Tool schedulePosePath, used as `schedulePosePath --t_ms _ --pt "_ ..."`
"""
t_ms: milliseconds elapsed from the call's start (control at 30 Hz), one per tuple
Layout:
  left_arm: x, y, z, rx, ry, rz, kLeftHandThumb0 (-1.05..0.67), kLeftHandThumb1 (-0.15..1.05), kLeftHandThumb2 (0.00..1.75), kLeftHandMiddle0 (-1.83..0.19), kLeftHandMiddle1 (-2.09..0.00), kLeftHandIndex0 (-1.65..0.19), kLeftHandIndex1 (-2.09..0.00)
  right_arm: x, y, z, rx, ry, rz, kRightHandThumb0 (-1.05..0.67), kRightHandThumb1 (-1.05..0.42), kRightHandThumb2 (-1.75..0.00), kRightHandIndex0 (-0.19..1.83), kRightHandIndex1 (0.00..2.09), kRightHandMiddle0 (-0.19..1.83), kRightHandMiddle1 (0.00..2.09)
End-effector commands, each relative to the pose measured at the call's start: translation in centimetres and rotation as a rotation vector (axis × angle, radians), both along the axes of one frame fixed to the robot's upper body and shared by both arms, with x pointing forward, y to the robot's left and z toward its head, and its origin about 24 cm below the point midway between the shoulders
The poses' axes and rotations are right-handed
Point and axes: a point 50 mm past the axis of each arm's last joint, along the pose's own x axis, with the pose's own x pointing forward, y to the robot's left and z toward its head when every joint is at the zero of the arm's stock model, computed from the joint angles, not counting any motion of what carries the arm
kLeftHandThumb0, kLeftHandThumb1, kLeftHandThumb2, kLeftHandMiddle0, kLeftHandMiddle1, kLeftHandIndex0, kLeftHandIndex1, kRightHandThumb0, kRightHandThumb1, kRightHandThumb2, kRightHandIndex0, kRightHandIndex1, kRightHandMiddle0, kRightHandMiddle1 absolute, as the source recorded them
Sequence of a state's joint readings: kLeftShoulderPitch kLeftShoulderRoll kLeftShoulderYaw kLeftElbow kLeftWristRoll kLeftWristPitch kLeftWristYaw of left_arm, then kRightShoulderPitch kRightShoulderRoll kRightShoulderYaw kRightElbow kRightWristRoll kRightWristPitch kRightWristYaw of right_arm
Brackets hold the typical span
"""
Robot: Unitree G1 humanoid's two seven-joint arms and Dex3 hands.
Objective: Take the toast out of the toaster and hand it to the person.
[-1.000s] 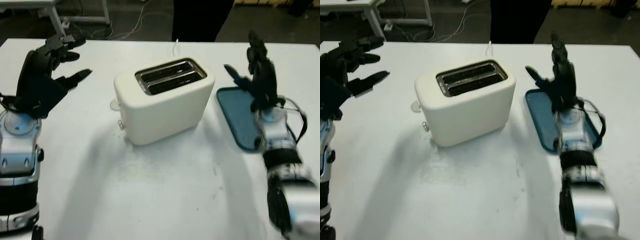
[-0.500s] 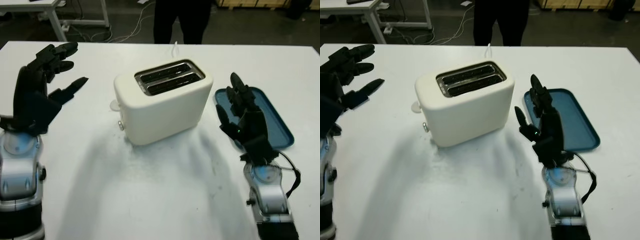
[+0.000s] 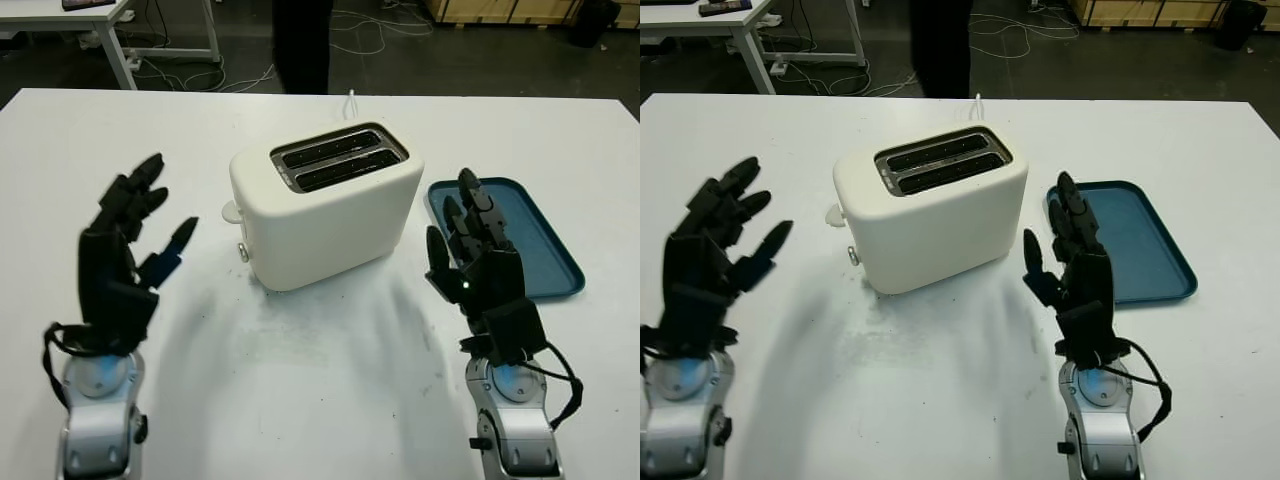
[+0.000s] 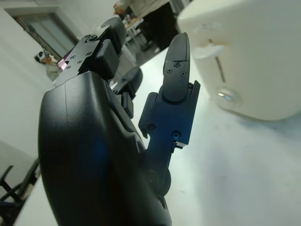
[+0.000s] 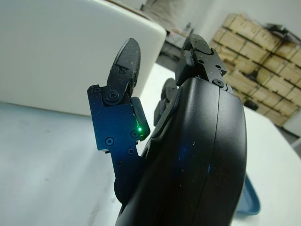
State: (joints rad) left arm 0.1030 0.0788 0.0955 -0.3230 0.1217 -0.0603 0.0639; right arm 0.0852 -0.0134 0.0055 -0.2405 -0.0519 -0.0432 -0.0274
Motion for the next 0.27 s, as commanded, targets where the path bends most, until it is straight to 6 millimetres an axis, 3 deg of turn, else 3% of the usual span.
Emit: schedulePosePath --t_ms 0,233 --pt "-0.2 -0.4 -0.8 -0.016 0.009 0.01 -0.45 0.92 0.36 -0.21 -0.58 -0.35 -0.16 -0.1 0.2 -0.4 0.014 0.022 -0.014 -0.4 -0.92 -0.66 0.14 0.02 0.15 0.01" --pt "-0.4 -1.2 -2.1 -0.08 0.041 -0.007 -0.46 0.92 0.37 -0.24 -0.51 -0.37 -0.12 -0.2 0.6 -1.1 0.014 0.069 -0.004 -0.44 -0.92 -0.65 0.13 0.01 0.13 0.0"
